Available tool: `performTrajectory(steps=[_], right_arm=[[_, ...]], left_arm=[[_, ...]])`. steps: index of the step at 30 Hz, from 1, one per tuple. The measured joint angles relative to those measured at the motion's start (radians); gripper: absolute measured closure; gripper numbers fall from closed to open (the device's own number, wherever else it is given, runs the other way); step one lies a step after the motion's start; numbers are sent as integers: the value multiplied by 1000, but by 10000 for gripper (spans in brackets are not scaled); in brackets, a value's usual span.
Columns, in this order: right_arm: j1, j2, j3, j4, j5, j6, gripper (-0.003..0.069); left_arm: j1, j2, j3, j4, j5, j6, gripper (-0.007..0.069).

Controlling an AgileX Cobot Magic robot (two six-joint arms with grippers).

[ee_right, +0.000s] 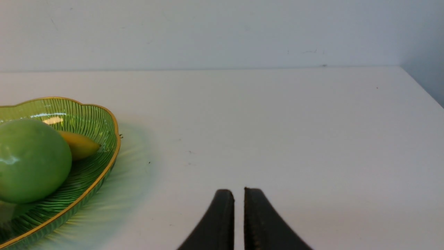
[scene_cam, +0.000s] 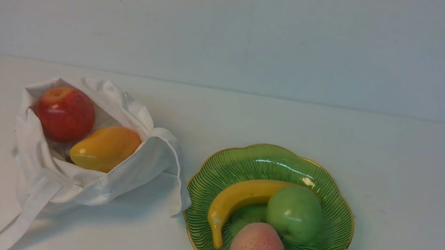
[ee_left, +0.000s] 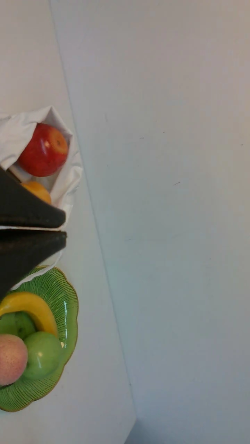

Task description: Take the fruit out of the cloth bag on the white table and place them on a plate.

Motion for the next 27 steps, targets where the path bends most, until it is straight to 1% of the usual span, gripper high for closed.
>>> performTrajectory(steps=[6, 8, 10, 13, 16, 19, 23, 27], right_arm=[[0, 0, 0, 0, 0, 0, 622], [0, 0, 0, 0, 0, 0, 622], [0, 0, 0, 0, 0, 0, 622], [0, 0, 0, 0, 0, 0, 622], [0, 0, 0, 0, 0, 0, 622], [0, 0, 0, 0, 1, 0, 622], [0, 0, 0, 0, 1, 0, 622], [0, 0, 0, 0, 1, 0, 622]], left_arm=[[10, -16, 43, -4, -23, -22, 632], [33, -34, 104, -6, -69, -34, 632], [73, -58, 174, -16, -147, -36, 632], [168, -130, 382, -58, -327, -23, 632], [242, -171, 560, -106, -441, -2, 632], [313, -174, 735, -142, -519, 7, 632], [353, -174, 852, -127, -539, 7, 632], [357, -174, 864, -84, -520, 8, 632]])
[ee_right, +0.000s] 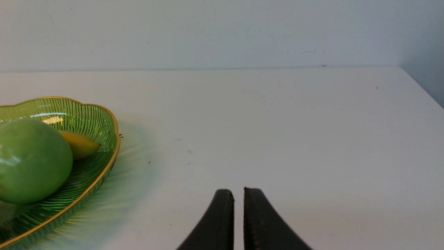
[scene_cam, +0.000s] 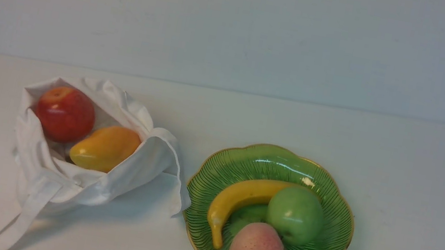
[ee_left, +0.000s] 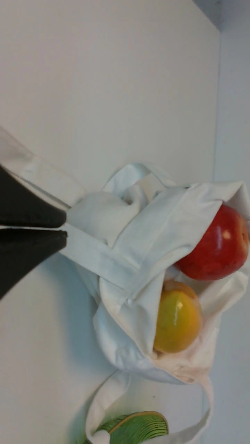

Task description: Take the fruit out of the cloth bag on the white table and place them on a plate.

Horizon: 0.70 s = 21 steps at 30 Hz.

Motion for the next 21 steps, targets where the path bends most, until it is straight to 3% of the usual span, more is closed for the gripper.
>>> performTrajectory(steps=[21], right_arm=[[0, 0, 0, 0, 0, 0, 622]], left_arm=[[0, 0, 0, 28, 31, 0, 632]])
